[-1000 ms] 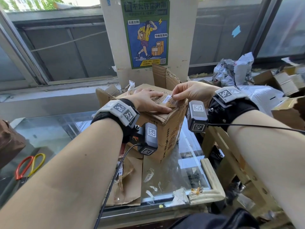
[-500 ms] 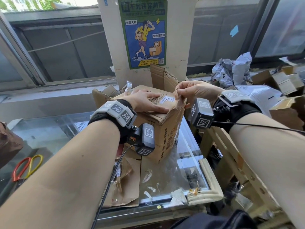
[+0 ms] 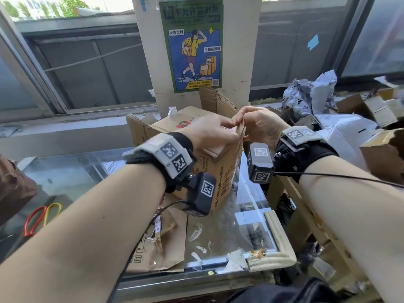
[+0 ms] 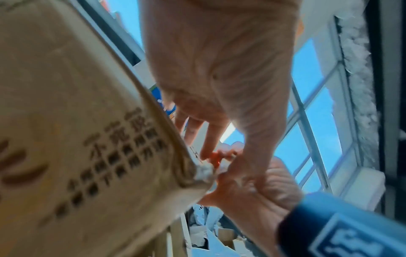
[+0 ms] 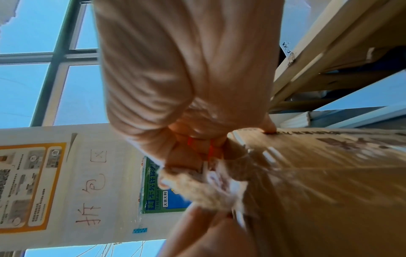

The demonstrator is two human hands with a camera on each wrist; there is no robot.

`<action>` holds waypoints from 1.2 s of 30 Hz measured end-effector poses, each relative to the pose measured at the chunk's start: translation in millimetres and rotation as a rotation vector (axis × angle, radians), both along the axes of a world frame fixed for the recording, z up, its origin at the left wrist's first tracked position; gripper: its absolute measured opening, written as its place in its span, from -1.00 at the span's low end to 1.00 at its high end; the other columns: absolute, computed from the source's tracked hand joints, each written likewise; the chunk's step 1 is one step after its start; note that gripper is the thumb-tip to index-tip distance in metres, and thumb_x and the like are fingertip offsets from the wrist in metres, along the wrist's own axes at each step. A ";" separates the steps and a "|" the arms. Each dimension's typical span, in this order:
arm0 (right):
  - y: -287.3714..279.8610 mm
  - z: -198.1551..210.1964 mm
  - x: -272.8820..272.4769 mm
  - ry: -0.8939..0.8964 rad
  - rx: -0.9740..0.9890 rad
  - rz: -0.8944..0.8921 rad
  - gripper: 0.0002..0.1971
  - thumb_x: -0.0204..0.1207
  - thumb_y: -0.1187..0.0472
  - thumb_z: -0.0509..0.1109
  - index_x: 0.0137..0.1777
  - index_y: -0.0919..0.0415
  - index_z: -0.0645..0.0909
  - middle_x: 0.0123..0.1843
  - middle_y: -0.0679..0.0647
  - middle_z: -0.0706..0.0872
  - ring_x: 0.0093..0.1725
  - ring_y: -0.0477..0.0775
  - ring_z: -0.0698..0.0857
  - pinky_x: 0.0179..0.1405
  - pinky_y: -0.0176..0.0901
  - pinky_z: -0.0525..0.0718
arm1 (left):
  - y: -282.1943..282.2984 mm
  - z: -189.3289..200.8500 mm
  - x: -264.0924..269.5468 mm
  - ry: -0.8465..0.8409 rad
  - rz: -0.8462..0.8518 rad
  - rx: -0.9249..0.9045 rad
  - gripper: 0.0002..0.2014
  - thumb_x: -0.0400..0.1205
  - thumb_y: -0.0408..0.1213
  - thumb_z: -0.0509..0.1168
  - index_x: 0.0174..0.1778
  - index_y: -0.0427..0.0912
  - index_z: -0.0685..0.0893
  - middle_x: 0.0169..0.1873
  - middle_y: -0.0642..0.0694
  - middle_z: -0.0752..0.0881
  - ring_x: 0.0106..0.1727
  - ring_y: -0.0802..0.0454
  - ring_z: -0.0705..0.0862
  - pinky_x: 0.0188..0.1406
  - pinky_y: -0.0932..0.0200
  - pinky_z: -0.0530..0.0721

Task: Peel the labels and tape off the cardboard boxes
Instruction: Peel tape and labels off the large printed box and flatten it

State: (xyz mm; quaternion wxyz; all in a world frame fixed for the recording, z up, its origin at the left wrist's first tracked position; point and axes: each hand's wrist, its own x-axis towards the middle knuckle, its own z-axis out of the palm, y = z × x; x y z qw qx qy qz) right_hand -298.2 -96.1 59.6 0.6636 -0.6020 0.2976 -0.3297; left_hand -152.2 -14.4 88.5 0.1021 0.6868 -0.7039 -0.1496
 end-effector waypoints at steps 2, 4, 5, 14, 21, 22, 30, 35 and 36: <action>-0.4 -6.1 0.0 -0.118 0.056 -0.041 -0.66 0.39 0.63 0.02 -0.41 0.28 0.47 -0.29 0.17 0.62 -0.27 0.11 0.64 -0.22 -0.03 0.64 | 0.2 -6.3 -3.0 0.020 -0.054 0.071 -0.43 0.51 0.16 0.31 0.43 0.01 0.57 0.29 -0.10 0.65 0.29 -0.08 0.57 0.31 0.02 0.53; -0.1 -11.1 -1.0 -0.179 0.076 -0.091 -0.65 0.38 0.65 0.02 -0.44 0.27 0.45 -0.19 0.18 0.71 -0.20 0.09 0.71 -0.25 -0.07 0.69 | -3.6 -12.6 0.1 -0.054 -0.048 0.040 -0.39 0.50 0.20 0.29 0.46 0.05 0.54 0.33 -0.09 0.61 0.31 -0.10 0.54 0.32 -0.07 0.53; -0.7 -14.0 -1.3 -0.200 0.076 -0.120 -0.62 0.38 0.65 0.03 -0.48 0.25 0.48 -0.13 0.17 0.75 -0.13 0.08 0.74 -0.22 -0.05 0.71 | -5.3 -14.1 1.4 -0.058 -0.032 0.022 -0.44 0.54 0.18 0.30 0.47 0.11 0.52 0.36 -0.07 0.58 0.33 -0.09 0.52 0.34 -0.07 0.51; -4.0 -23.9 -12.9 -0.137 0.108 -0.452 -0.78 0.46 0.42 0.18 -0.36 0.21 0.54 -0.36 0.11 0.63 -0.32 0.05 0.62 -0.16 0.00 0.69 | -18.6 -20.1 6.7 0.015 0.029 0.022 -0.46 0.54 0.11 0.37 0.47 0.40 0.43 0.43 -0.02 0.55 0.40 -0.08 0.49 0.37 -0.13 0.51; 7.1 1.2 -9.1 0.410 0.040 -0.263 -0.32 0.34 -0.51 0.25 -0.23 0.22 0.57 -0.37 0.11 0.72 -0.20 0.20 0.75 -0.03 0.22 0.74 | -19.8 -21.2 1.8 0.008 0.048 0.034 -0.43 0.51 0.12 0.39 0.46 0.43 0.43 0.44 -0.04 0.55 0.40 -0.08 0.51 0.39 -0.15 0.50; 6.7 2.9 -7.3 0.461 0.028 -0.244 -0.30 0.33 -0.51 0.25 -0.22 0.23 0.59 -0.33 0.13 0.75 -0.15 0.22 0.76 0.01 0.23 0.73 | -19.3 -21.3 2.1 0.016 0.049 0.035 -0.43 0.51 0.12 0.39 0.46 0.43 0.43 0.44 -0.05 0.54 0.39 -0.08 0.52 0.38 -0.15 0.51; -2.5 -3.6 -7.5 0.556 0.011 -0.063 -0.56 0.44 -0.05 0.50 0.13 0.32 0.68 -0.16 0.17 0.83 -0.14 0.11 0.80 0.13 0.05 0.70 | -16.0 -21.4 -0.1 0.017 0.048 0.044 -0.43 0.40 0.19 0.39 0.37 0.41 0.51 0.42 -0.02 0.52 0.43 -0.09 0.43 0.44 -0.17 0.41; 1.6 -12.6 -13.8 0.346 0.122 -0.015 -0.75 0.58 0.28 0.36 0.19 0.41 0.61 -0.28 0.13 0.79 -0.34 0.01 0.77 -0.35 -0.23 0.77 | -15.9 -20.1 -0.2 0.017 0.059 0.049 -0.58 0.48 0.11 0.42 0.28 0.28 0.64 0.51 0.00 0.40 0.54 -0.12 0.29 0.54 -0.10 0.25; 2.1 -13.8 -14.8 0.327 0.134 -0.011 -0.74 0.58 0.27 0.36 0.20 0.40 0.60 -0.24 0.15 0.78 -0.31 0.04 0.77 -0.29 -0.19 0.78 | -16.6 -20.0 -0.1 0.014 0.059 0.040 -0.62 0.51 0.07 0.42 0.27 0.24 0.66 0.51 -0.01 0.41 0.54 -0.12 0.30 0.51 -0.05 0.27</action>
